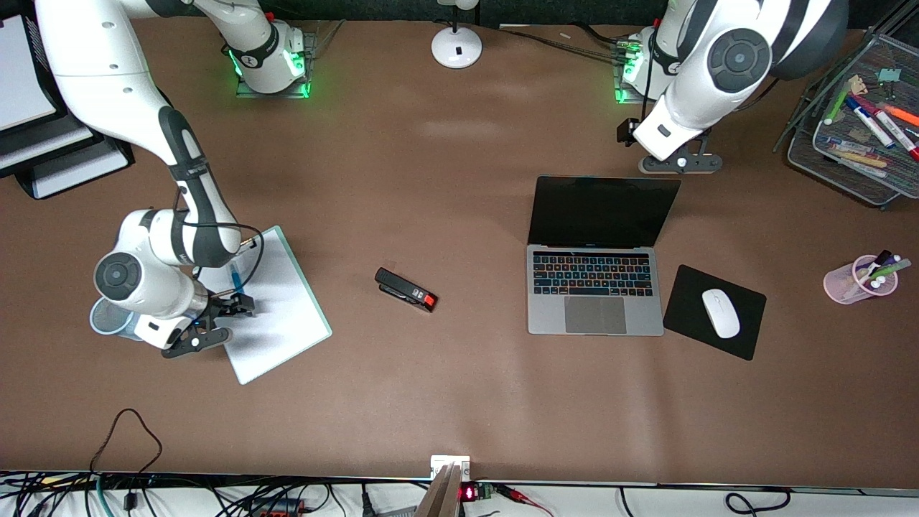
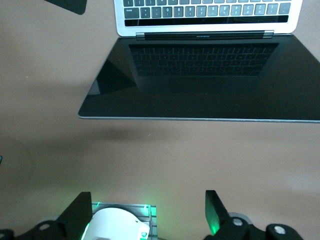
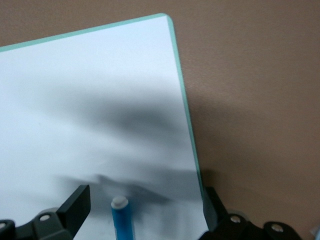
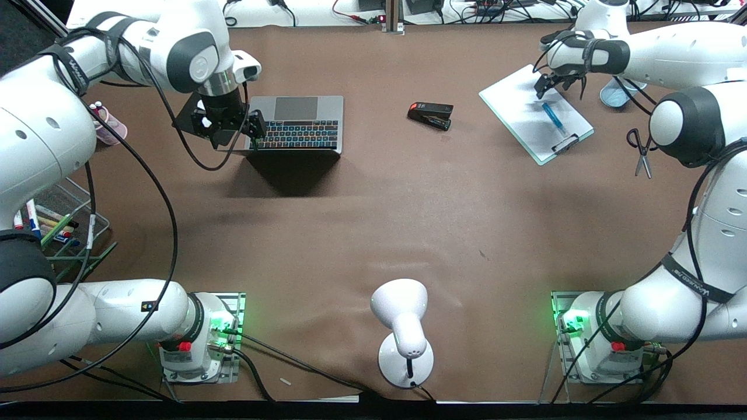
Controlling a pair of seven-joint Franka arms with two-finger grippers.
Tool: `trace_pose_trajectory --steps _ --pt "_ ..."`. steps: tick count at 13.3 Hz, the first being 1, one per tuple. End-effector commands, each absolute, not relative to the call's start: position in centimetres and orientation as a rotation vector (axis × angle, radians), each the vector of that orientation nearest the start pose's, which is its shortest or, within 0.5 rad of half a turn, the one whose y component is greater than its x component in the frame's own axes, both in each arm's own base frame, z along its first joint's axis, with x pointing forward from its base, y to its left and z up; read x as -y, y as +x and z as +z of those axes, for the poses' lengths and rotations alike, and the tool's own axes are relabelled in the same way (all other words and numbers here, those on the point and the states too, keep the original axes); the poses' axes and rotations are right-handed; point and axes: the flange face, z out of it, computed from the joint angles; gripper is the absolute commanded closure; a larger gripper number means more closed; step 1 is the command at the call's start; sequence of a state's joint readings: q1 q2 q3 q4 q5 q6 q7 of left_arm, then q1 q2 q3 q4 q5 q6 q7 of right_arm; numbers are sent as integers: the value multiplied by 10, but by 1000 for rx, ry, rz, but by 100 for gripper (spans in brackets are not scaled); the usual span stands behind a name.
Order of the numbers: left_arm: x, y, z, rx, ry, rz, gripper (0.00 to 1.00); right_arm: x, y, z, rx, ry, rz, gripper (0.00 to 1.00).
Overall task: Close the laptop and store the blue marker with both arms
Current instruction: 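Reach the right gripper to the blue marker while the left gripper approaches the laptop, then grasp the blue marker with the right gripper while the left gripper reaches the lid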
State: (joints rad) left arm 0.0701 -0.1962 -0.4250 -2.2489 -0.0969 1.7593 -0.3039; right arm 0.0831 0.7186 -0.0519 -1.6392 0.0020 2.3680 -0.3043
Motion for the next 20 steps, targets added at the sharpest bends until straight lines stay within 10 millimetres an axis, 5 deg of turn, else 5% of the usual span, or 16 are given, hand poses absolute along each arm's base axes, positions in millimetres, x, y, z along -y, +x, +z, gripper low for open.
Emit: trace_pose_trajectory --steps 1,12,20 --pt "169 411 406 25 -3030 422 0 -30 692 204 564 -3118 -30 5" --pt "186 424 321 86 -3086 458 0 -39 678 198 624 -3092 142 27" --pt "200 478 328 82 -3168 393 0 -36 677 199 642 -3088 170 51"
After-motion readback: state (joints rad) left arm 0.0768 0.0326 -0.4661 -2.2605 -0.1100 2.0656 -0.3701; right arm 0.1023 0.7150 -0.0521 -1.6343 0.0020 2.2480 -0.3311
